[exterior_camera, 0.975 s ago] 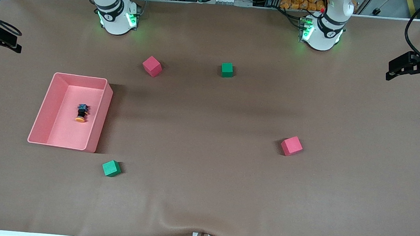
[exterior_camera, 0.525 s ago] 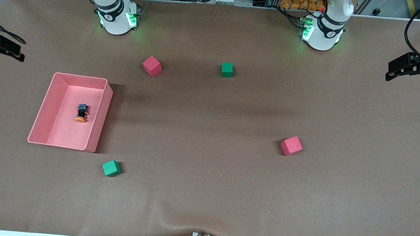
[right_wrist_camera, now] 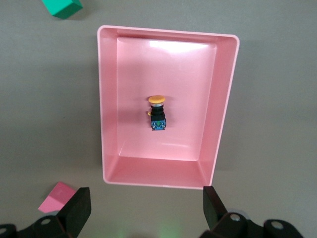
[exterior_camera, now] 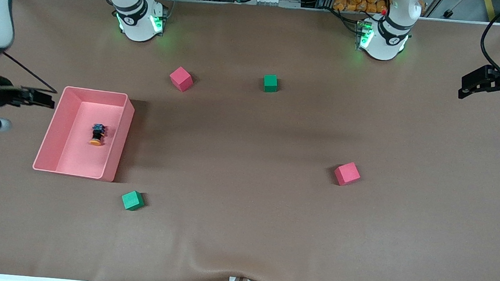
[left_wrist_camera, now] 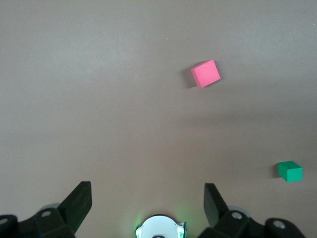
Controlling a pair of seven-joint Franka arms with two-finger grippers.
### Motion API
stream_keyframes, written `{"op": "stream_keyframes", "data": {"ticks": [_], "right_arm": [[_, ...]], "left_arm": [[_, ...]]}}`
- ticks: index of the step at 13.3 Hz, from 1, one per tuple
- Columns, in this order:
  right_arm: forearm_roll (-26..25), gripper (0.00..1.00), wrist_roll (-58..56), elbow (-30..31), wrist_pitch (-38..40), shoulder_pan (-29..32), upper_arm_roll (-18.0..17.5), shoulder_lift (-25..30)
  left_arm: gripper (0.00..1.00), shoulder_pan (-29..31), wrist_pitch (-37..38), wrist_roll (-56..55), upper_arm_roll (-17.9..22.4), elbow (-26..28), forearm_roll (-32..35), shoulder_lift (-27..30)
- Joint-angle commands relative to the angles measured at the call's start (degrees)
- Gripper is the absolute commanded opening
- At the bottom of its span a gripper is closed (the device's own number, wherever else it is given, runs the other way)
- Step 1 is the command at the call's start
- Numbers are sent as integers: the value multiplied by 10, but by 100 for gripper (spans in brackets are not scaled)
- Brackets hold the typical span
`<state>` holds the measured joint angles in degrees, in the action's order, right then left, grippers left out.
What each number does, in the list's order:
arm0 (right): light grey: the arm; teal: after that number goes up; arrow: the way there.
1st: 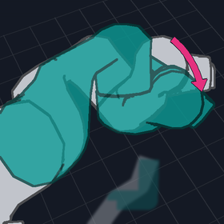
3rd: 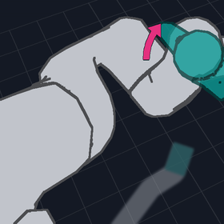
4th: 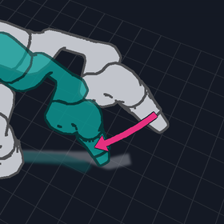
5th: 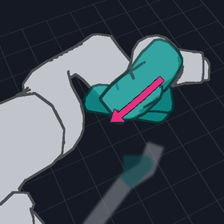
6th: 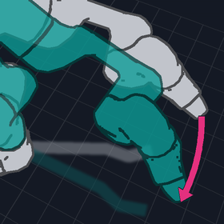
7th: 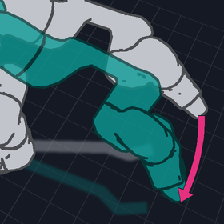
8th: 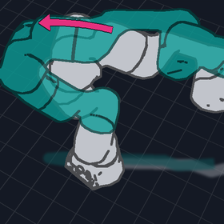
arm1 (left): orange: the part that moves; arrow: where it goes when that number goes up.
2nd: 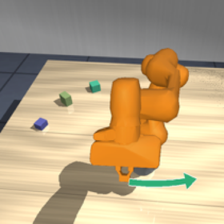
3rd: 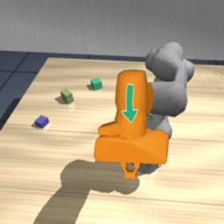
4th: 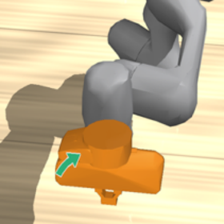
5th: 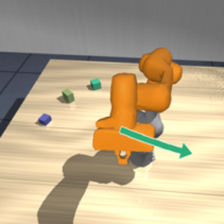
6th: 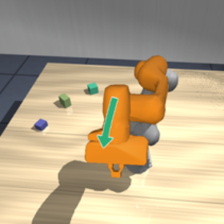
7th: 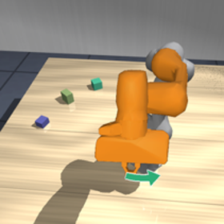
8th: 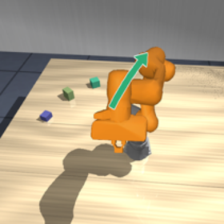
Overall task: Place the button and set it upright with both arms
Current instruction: 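Move the right gripper toward the pink tray, then lower the right gripper into the tray over the yellow button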
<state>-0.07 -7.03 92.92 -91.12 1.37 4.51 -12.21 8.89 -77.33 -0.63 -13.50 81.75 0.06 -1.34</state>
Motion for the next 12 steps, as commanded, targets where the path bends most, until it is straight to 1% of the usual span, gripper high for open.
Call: {"op": "stream_keyframes", "data": {"ticks": [1, 7, 9, 12], "right_arm": [[-1, 100, 2, -6, -27, 7, -4, -50], [-1, 100, 0, 1, -34, 18, -3, -148], [0, 100, 0, 3, -53, 18, -2, -169], [0, 100, 1, 42, -92, 19, -2, -180]], "left_arm": [[100, 3, -4, -7, -4, -2, 9, -1], [100, 4, -6, -2, -3, -3, 8, -2], [100, 4, -6, -2, -3, 0, 8, -2], [100, 4, -6, -1, -3, -1, 8, -2]]}}
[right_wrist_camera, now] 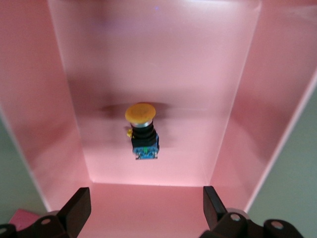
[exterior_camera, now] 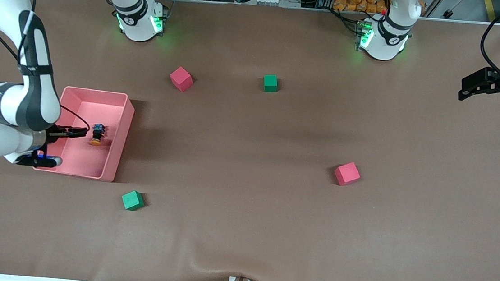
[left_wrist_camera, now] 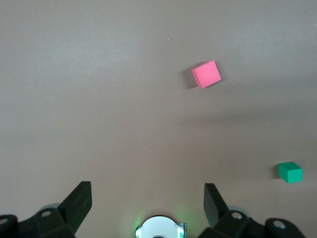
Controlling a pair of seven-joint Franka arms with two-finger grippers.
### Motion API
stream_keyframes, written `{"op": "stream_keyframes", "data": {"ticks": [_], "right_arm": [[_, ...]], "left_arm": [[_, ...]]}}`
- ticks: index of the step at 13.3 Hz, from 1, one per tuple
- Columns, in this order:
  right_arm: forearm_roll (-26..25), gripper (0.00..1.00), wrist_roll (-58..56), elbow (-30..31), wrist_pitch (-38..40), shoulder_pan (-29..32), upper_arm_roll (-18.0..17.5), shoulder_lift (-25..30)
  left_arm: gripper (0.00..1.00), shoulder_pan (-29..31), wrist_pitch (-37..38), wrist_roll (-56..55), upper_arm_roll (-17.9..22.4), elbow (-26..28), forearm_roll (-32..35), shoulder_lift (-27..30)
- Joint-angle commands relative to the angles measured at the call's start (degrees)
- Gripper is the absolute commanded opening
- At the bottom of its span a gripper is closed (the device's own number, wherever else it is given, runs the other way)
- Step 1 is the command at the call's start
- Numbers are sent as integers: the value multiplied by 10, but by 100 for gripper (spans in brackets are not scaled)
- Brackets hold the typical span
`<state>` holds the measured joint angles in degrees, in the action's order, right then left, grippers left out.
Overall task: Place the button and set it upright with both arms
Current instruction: 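Lower the right gripper into the tray over the yellow button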
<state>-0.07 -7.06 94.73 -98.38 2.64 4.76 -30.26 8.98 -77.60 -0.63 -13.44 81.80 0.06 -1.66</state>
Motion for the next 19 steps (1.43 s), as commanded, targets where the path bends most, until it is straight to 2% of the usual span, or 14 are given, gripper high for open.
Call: {"op": "stream_keyframes", "data": {"ticks": [1, 5, 14, 16, 19], "right_arm": [[0, 100, 1, 26, -25, 5, -5, -6], [0, 100, 0, 26, -30, 5, -5, -37], [5, 100, 1, 26, -58, 1, -5, -67], [33, 100, 0, 31, -57, 2, -5, -68], [37, 100, -1, 41, -59, 1, -5, -68]], "left_arm": [[100, 3, -4, 1, -4, -2, 8, 1], [100, 3, -4, 2, -4, -1, 6, 1], [100, 5, -5, 4, -4, -2, 6, 0], [100, 5, -12, 4, -3, 1, 6, -4], [100, 4, -19, 5, -3, 1, 8, -4]]}}
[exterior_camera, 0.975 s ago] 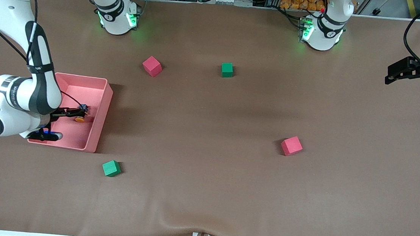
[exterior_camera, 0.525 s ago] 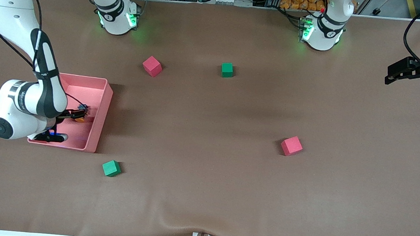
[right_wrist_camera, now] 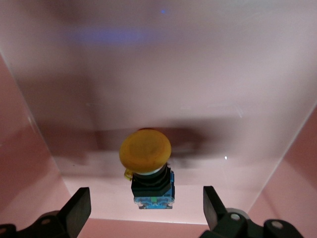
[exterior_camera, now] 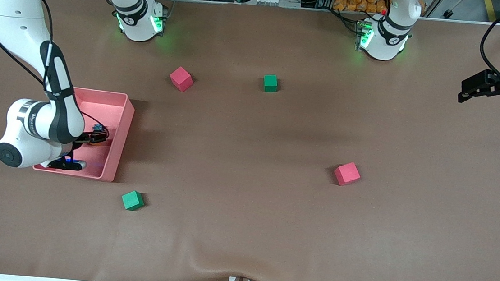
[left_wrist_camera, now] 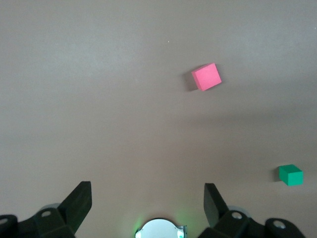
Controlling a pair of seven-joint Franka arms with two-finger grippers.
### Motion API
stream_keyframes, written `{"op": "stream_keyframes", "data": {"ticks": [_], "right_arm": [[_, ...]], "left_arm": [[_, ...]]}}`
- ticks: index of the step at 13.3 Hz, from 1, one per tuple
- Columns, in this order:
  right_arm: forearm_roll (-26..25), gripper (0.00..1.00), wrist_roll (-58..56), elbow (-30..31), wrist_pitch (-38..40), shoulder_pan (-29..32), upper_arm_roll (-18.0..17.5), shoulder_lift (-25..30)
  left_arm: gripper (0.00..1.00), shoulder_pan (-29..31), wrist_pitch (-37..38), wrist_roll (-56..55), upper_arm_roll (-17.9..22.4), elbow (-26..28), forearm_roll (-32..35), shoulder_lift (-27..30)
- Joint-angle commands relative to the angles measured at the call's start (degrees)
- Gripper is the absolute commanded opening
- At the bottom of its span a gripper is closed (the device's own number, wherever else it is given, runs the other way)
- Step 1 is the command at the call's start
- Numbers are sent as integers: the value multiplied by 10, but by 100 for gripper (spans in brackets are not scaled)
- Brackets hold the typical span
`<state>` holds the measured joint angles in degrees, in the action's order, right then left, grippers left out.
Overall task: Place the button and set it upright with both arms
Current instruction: 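Lower the right gripper into the tray over the yellow button, then close the right gripper on the button's base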
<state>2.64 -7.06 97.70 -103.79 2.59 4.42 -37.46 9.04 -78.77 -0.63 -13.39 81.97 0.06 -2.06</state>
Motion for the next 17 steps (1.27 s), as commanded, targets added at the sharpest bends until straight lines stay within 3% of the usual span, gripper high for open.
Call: {"op": "stream_keyframes", "data": {"ticks": [1, 14, 16, 17], "right_arm": [[10, 100, -2, 13, -9, 1, -1, 4], [2, 100, -15, 34, -24, 7, 5, -3], [2, 94, -16, 35, -30, 7, 5, -3], [2, 85, -16, 35, -33, 7, 5, -4]], "left_arm": [[100, 4, -9, 4, -3, -1, 8, -1], [100, 4, -12, 12, 0, -3, 8, 1], [100, 4, -12, 12, 0, -2, 8, 2], [100, 4, -12, 12, 0, -2, 8, 1]]}}
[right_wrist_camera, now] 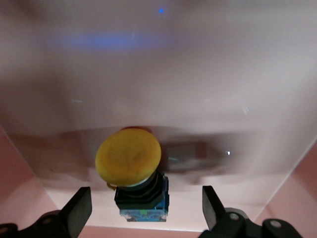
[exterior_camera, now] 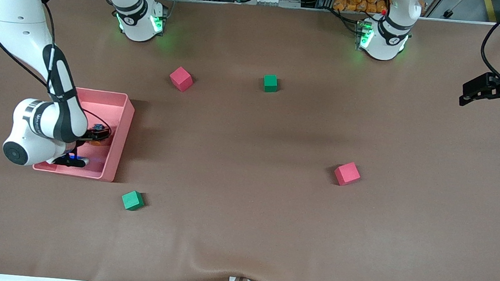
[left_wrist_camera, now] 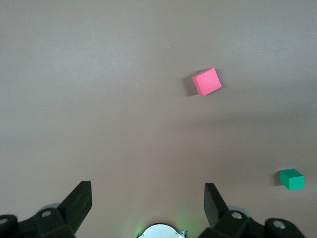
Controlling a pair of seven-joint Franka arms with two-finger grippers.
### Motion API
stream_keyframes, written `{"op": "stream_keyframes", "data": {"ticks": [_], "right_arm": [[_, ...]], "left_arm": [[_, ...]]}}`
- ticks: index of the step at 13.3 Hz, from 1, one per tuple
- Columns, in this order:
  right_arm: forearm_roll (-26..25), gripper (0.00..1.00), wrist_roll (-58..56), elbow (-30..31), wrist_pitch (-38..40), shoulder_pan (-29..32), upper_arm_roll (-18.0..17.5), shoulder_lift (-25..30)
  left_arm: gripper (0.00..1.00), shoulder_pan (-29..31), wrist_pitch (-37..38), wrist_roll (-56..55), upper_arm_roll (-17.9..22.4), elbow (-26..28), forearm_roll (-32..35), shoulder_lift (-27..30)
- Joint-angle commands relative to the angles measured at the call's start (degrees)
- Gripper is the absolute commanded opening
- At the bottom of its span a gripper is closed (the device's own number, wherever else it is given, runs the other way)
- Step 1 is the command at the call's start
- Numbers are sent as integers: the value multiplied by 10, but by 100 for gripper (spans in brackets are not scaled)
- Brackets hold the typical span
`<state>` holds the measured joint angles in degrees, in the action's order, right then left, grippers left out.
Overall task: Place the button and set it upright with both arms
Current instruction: 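Close the right gripper on the button's base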
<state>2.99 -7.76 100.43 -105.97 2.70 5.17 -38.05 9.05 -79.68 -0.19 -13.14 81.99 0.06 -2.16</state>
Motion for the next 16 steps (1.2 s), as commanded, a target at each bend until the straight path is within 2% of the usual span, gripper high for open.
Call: {"op": "stream_keyframes", "data": {"ticks": [1, 3, 6, 8, 12, 16], "right_arm": [[-2, 77, -15, 8, -14, 6, -3, -1], [-4, 60, -27, 8, -14, 6, -3, -1], [-4, 26, -27, 7, -14, 6, 1, 0], [-4, 12, -27, 7, -13, 6, 1, 0], [-4, 2, -26, 6, -8, 5, 1, 3], [-3, 2, -24, -1, 6, 2, 0, 11]], "left_arm": [[100, 4, -3, 8, -2, -2, 8, 2], [100, 4, -3, 8, -2, -2, 8, 1], [100, 4, -3, 8, -2, -2, 8, 1], [100, 4, -3, 8, -2, -1, 8, 1], [100, 4, -3, 8, -2, -1, 8, 2], [100, 4, -4, 8, -2, -2, 8, 1]]}}
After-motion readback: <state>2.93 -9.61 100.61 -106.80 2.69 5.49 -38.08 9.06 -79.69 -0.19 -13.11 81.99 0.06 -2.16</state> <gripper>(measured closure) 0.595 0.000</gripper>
